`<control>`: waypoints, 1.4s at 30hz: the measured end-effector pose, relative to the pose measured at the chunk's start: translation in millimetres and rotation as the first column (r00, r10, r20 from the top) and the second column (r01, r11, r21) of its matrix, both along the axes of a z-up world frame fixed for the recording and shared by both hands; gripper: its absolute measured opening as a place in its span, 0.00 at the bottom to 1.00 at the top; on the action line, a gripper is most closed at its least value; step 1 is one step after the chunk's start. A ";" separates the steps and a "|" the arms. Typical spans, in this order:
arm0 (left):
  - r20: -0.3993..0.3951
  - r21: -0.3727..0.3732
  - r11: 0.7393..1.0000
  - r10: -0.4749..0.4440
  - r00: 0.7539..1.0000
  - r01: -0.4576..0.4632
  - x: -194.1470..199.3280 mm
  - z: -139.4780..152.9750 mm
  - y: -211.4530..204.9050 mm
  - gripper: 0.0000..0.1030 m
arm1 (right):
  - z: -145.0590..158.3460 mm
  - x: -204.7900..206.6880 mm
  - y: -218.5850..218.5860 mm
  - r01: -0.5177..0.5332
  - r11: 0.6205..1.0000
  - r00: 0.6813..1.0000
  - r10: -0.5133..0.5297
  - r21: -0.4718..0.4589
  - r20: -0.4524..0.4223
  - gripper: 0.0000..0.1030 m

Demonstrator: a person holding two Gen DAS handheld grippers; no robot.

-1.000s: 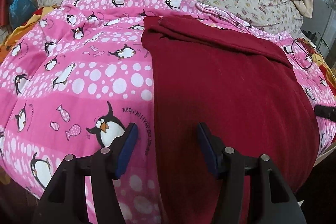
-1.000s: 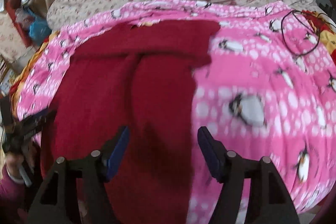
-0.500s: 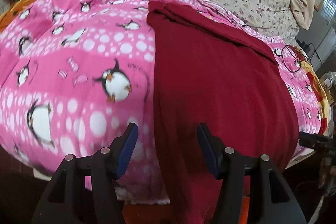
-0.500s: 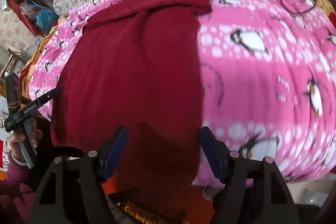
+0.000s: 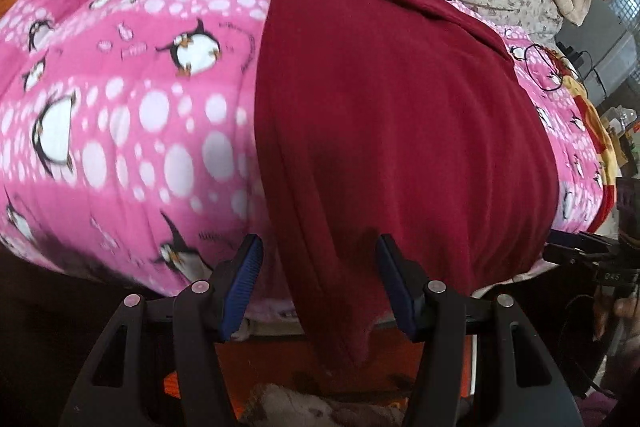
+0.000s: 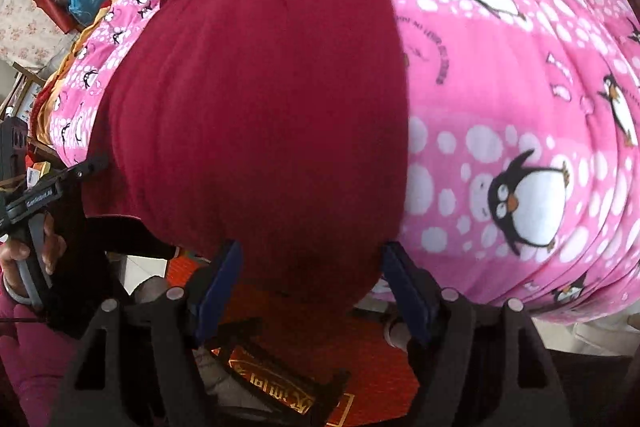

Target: Fold small clothes

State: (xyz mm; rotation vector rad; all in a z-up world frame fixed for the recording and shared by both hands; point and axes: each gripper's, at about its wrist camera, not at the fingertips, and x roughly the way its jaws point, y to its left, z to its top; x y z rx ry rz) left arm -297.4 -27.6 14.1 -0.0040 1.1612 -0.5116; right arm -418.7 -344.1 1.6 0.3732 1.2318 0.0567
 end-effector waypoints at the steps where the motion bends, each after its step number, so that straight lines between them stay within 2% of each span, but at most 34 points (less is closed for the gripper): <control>1: 0.009 0.010 1.000 -0.002 1.000 0.002 -2.8 -0.8 -0.3 0.48 | -0.8 0.7 2.7 -0.003 1.000 1.000 0.003 -0.002 -0.004 0.75; 5: 0.003 0.075 0.997 0.001 1.000 -0.001 -2.6 -8.3 -4.2 0.48 | -4.5 1.0 -1.2 0.000 1.000 1.000 -0.001 -0.005 -0.007 0.75; 9: 0.014 0.059 0.998 0.017 1.000 -0.018 -2.3 -5.0 -2.6 0.48 | -14.2 6.5 -2.1 0.012 1.000 0.999 -0.011 0.010 -0.050 0.75; 15: 0.000 0.061 0.998 0.021 1.000 -0.021 1.9 -7.9 0.2 0.48 | -18.3 9.3 5.2 0.000 1.000 0.998 -0.001 -0.018 -0.058 0.74; 16: 0.003 0.060 0.998 0.020 1.000 -0.020 1.6 -7.3 0.1 0.48 | -17.9 9.7 6.2 0.002 1.000 0.998 -0.003 -0.020 -0.059 0.69; 18: 0.004 0.056 0.998 0.018 1.000 -0.018 1.2 -7.8 0.3 0.48 | -16.3 10.1 6.0 0.000 1.000 0.998 -0.002 -0.019 -0.063 0.50; 19: 0.005 0.055 0.998 0.017 1.000 -0.018 0.9 -9.7 0.6 0.48 | -15.2 9.4 5.7 -0.005 1.000 0.998 0.004 -0.006 -0.061 0.34; 20: 0.005 0.056 0.998 0.017 1.000 -0.018 0.8 -9.7 0.8 0.48 | -12.1 8.7 6.7 -0.017 1.000 0.998 0.018 0.012 -0.053 0.26; 21: 0.004 0.056 0.998 0.017 1.000 -0.017 1.0 -10.0 0.9 0.48 | -8.7 7.9 7.8 -0.032 0.999 0.999 0.033 0.023 -0.042 0.13; 22: 0.004 0.056 0.998 0.016 1.000 -0.016 1.2 -10.4 1.0 0.48 | -3.0 7.0 9.9 -0.050 0.998 0.998 0.050 0.028 -0.028 0.10; 25: -0.004 0.057 0.998 0.015 1.000 -0.015 2.1 -13.0 0.4 0.48 | 9.3 6.0 15.3 -0.088 0.995 0.996 0.088 0.037 -0.002 0.11; 27: -0.007 0.057 0.998 0.013 1.000 -0.013 3.0 -13.5 0.0 0.48 | 8.4 7.1 13.2 -0.080 0.995 0.997 0.080 0.055 0.001 0.15; 28: -0.006 0.055 0.998 0.012 1.000 -0.012 3.2 -13.4 -0.2 0.48 | 5.1 8.6 12.5 -0.076 0.996 0.997 0.077 0.044 -0.012 0.26; 29: -0.005 0.055 0.998 0.012 1.000 -0.011 3.4 -13.5 -0.8 0.48 | 0.4 10.4 13.4 -0.073 0.997 0.997 0.074 0.037 -0.032 0.44; 30: -0.005 0.056 0.998 0.011 1.000 -0.010 3.5 -13.8 -1.3 0.48 | -7.0 13.5 16.8 -0.068 0.997 0.996 0.070 0.044 -0.056 0.49; 32: -0.005 0.061 0.998 0.008 1.000 -0.007 3.1 -15.1 -2.6 0.48 | -14.6 17.0 21.3 -0.069 0.996 0.996 0.072 0.050 -0.056 0.50; 34: -0.006 0.065 0.998 0.006 1.000 -0.006 3.3 -15.9 -3.0 0.48 | -18.5 18.0 21.8 -0.080 0.996 0.995 0.081 0.028 -0.053 0.49; 36: -0.005 0.066 0.998 0.003 1.000 -0.003 3.5 -16.5 -3.6 0.48 | -15.3 15.8 21.4 -0.082 0.996 0.996 0.083 0.027 -0.038 0.39; 37: -0.005 0.067 0.998 0.001 1.000 -0.001 3.4 -16.6 -4.3 0.48 | -12.6 13.9 18.9 -0.077 0.997 0.997 0.078 0.030 -0.027 0.22; 38: -0.004 0.067 0.998 -0.003 1.000 0.003 3.1 -16.6 -4.9 0.47 | -7.7 11.5 16.2 -0.069 0.997 0.998 0.069 0.032 -0.012 0.12; 40: -0.004 0.071 0.997 -0.018 1.000 0.018 2.0 -16.7 -6.6 0.38 | 1.1 6.2 8.6 -0.064 0.995 0.998 0.062 0.079 0.024 0.12; 42: -0.003 0.075 0.997 -0.025 1.000 0.025 1.5 -16.5 -7.8 0.36 | 11.9 3.1 7.7 -0.072 0.991 0.996 0.066 0.115 0.058 0.12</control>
